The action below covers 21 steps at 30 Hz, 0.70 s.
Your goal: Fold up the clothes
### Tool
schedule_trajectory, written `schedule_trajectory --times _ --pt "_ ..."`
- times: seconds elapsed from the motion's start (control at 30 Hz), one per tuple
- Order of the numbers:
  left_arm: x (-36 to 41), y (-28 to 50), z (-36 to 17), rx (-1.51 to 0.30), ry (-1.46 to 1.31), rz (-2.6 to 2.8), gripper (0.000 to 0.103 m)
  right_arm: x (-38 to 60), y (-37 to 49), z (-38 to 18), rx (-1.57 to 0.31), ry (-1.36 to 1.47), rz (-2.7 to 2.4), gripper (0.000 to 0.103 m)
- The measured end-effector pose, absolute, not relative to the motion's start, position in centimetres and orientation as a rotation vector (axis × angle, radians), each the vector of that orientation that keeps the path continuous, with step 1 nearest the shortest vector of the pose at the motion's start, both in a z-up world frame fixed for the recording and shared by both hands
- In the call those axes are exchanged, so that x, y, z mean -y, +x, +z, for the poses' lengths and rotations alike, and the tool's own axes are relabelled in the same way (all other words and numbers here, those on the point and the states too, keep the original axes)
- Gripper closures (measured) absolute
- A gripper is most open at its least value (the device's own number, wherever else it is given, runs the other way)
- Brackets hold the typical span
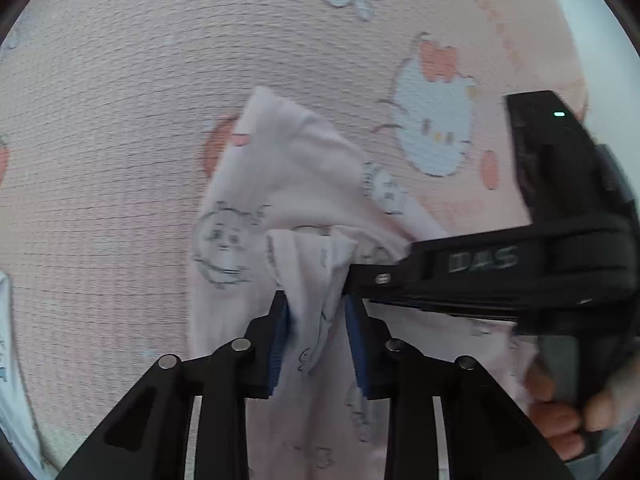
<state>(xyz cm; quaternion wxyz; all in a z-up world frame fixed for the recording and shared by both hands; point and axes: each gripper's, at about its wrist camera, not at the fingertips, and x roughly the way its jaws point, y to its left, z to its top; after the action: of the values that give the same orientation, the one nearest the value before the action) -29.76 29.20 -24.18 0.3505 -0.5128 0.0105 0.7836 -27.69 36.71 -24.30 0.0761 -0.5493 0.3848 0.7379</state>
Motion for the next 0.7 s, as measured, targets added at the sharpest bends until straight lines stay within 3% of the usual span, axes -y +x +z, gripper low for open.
schedule_trajectory --times 0.23,0.7 --pt "-29.2 -29.8 -24.1 0.042 -1.334 2.04 0.094 -38.0 -25.3 -25.4 -1.373 -1.567 2.26 0.096" --pt "-28.3 -32.4 -21.0 0.151 -1.282 2.039 0.095 -37.1 -28.9 -24.0 -1.553 -1.435 2.34 0.098"
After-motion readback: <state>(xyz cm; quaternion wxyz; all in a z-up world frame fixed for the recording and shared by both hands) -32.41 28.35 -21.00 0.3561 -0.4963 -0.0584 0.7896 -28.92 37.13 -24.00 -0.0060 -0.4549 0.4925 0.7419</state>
